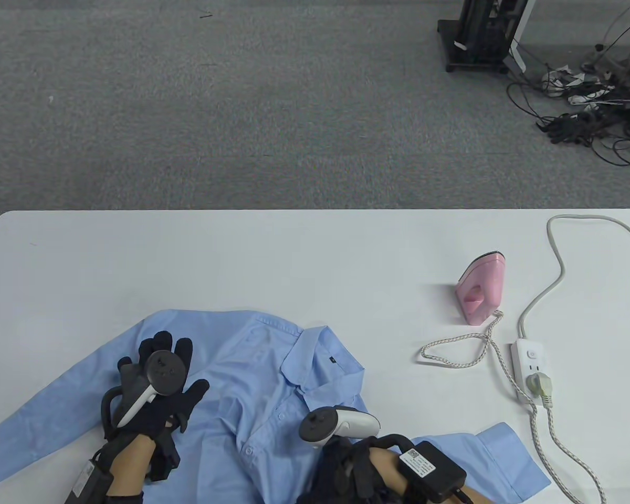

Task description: Iron long-sleeve shirt with electric iron on table

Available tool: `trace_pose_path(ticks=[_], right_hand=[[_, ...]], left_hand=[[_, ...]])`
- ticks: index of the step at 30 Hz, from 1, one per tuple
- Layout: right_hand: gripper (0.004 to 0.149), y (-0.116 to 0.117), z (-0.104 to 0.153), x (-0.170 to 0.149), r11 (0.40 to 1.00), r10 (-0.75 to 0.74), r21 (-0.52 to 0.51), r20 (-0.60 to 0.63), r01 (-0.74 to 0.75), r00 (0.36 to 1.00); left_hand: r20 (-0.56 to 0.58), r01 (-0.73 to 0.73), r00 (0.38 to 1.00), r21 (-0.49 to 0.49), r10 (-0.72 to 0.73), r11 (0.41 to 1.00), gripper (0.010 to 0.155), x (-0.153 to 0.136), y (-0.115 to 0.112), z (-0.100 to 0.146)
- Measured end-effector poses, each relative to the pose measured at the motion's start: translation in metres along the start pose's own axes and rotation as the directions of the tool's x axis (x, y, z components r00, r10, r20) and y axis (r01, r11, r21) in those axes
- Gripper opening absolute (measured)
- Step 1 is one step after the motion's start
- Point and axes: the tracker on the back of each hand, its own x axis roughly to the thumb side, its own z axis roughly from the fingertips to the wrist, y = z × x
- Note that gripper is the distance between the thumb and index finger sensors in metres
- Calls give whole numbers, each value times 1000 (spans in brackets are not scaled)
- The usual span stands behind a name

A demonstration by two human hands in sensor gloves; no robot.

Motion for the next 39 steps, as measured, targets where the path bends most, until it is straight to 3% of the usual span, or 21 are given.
trace_pose_path(ticks=[1,4,7,9,11,12,13,17,20,22,25,28,31,32,36,39], right_hand=[[70,-5,5,4,999,37,-38,-7,-37,999],[70,-29,33,21,937,167,-296,-91,-187,982],[71,-47,51,36,855,180,-484,-65,-189,981],[72,-58,62,50,742,153,-653,-53,-150,987],[77,-71,65,77,482,216,-825,-215,-295,953],[80,-77,62,88,387,260,-829,-322,-404,910],[83,-82,57,98,329,273,-817,-397,-473,876],[92,-106,5,138,188,253,-769,-564,-612,786],[92,-121,-34,150,81,256,-725,-648,-684,718],[92,-128,-58,148,92,244,-712,-661,-696,709],[90,-136,-88,131,193,231,-673,-676,-714,700],[87,-143,-96,109,288,201,-589,-734,-755,649],[85,-146,-81,84,436,133,-548,-746,-714,653],[86,-145,-70,76,441,136,-541,-749,-717,649],[90,-127,-19,34,570,116,-492,-745,-658,657],[93,-107,18,0,601,96,-484,-746,-636,659]], left_hand=[[-4,3,1000,-3,-3,1000,83,-1,0,0],[-13,19,1000,-19,-19,1000,83,-2,-1,-1],[-18,18,1000,-13,-18,1000,82,-2,-1,-1],[-72,31,997,9,-30,999,80,-4,3,-1],[-300,155,944,35,-138,987,76,-13,13,2],[-362,188,919,62,-154,980,75,-19,17,3],[-389,186,911,84,-140,979,74,-24,19,4],[-431,28,902,90,13,996,72,-43,21,6],[-429,31,903,99,14,995,72,-44,24,5],[-415,21,910,105,24,994,72,-44,25,6],[-402,28,916,88,9,996,72,-41,23,7],[-383,31,924,80,2,996,72,-37,22,6],[-361,29,933,59,-6,998,75,-34,21,6],[-354,25,935,49,-6,999,76,-34,20,7],[-343,19,939,-17,-24,1000,77,-33,14,4],[-347,39,937,-34,-48,999,75,-32,10,0]])
